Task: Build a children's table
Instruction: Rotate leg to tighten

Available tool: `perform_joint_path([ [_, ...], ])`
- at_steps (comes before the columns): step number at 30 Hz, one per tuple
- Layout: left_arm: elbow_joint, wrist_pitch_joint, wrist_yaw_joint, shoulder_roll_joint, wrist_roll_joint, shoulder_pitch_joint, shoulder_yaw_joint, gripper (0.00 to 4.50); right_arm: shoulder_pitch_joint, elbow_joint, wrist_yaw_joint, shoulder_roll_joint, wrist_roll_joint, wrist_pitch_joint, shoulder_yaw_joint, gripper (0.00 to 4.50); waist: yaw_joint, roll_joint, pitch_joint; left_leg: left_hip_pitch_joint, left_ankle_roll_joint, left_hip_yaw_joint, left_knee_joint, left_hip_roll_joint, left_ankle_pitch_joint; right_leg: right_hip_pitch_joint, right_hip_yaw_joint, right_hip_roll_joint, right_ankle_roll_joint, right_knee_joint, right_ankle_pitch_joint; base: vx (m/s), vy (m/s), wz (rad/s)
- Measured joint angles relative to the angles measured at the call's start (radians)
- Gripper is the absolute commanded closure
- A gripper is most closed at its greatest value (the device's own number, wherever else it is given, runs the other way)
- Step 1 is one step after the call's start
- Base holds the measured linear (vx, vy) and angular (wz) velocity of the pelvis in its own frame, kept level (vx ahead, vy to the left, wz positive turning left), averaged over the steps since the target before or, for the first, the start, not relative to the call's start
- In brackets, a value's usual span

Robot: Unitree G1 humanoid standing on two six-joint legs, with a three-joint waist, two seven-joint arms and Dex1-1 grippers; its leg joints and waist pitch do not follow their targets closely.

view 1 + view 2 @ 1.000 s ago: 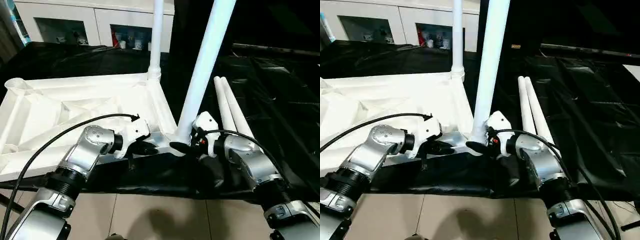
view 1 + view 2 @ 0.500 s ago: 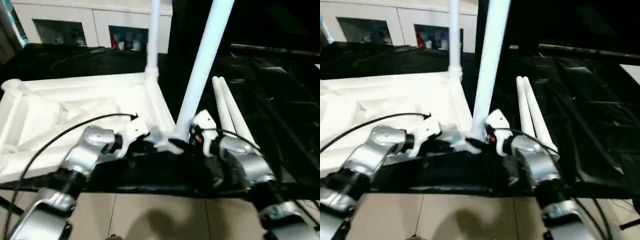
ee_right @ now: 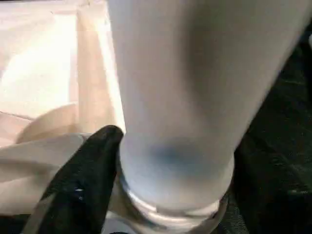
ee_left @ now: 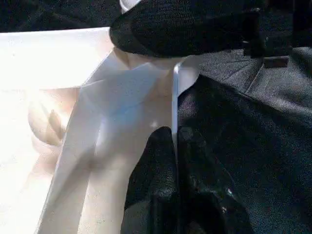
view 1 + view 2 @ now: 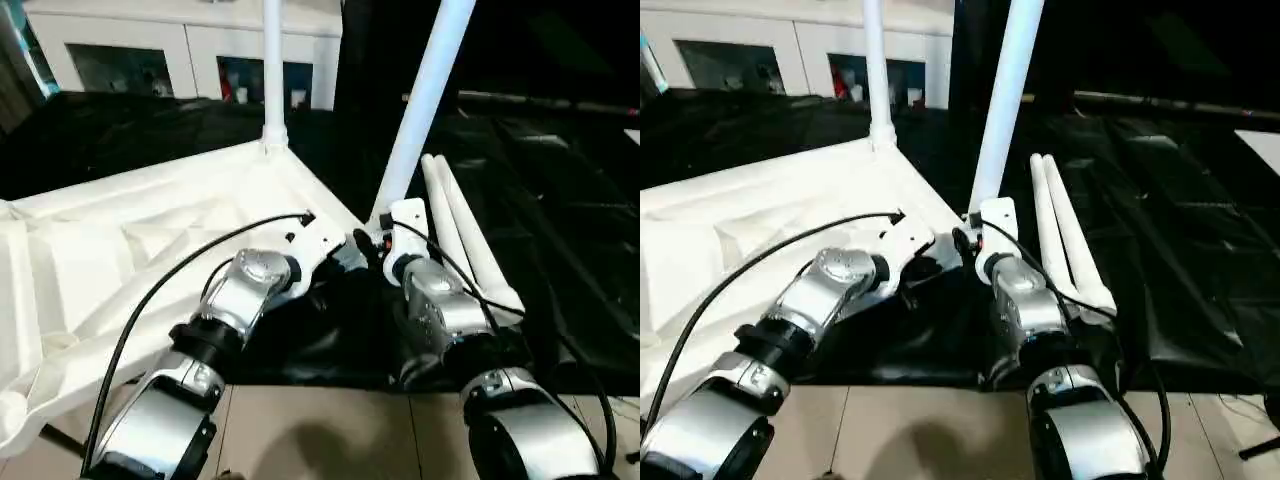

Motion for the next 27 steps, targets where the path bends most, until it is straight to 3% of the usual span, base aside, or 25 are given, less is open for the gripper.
perform_joint_path([
  [5,0.003,-0.031,-0.016,0.029,-0.001,0.002,0.005,4.50,-0.010,0.021,0.082,-0.013,-0.002,-0.025,0.014,0.59,-0.009,-0.001,0.001,-0.002,0.000,0.000,-0.002,0.000,0.000,-0.004,0.000,0.000,-0.001,0.000,0.002,0.000,0.000,0.00],
  [10,-0.023,-0.074,-0.117,0.106,-0.018,0.027,0.010,4.50,0.033,-0.083,0.317,-0.105,0.006,0.023,0.066,0.59,-0.010,-0.001,0.001,-0.005,0.000,0.000,-0.007,0.001,0.000,-0.005,0.000,0.003,-0.001,0.000,0.000,0.000,0.000,0.00],
  [17,-0.138,-0.121,-0.358,0.208,-0.065,0.100,-0.005,4.50,0.104,-0.233,0.567,-0.223,0.002,0.053,0.154,0.59,0.003,-0.001,0.001,-0.004,0.006,0.001,-0.007,0.001,0.003,-0.006,0.000,0.002,-0.002,-0.001,-0.005,0.000,0.000,0.00],
  [21,-0.166,-0.128,-0.419,0.229,-0.077,0.119,-0.011,4.50,0.110,-0.272,0.650,-0.253,0.003,0.073,0.178,0.59,0.010,-0.001,0.001,-0.004,0.006,0.002,-0.007,0.001,0.003,-0.006,0.000,0.002,-0.003,-0.001,-0.005,0.000,0.000,0.00],
  [27,-0.177,-0.127,-0.439,0.237,-0.080,0.128,-0.010,4.50,0.114,-0.285,0.684,-0.257,0.003,0.087,0.181,1.02,0.008,-0.001,0.001,-0.003,0.003,0.002,-0.006,0.001,0.001,-0.006,0.000,0.002,-0.003,0.000,-0.005,0.000,0.000,0.00],
])
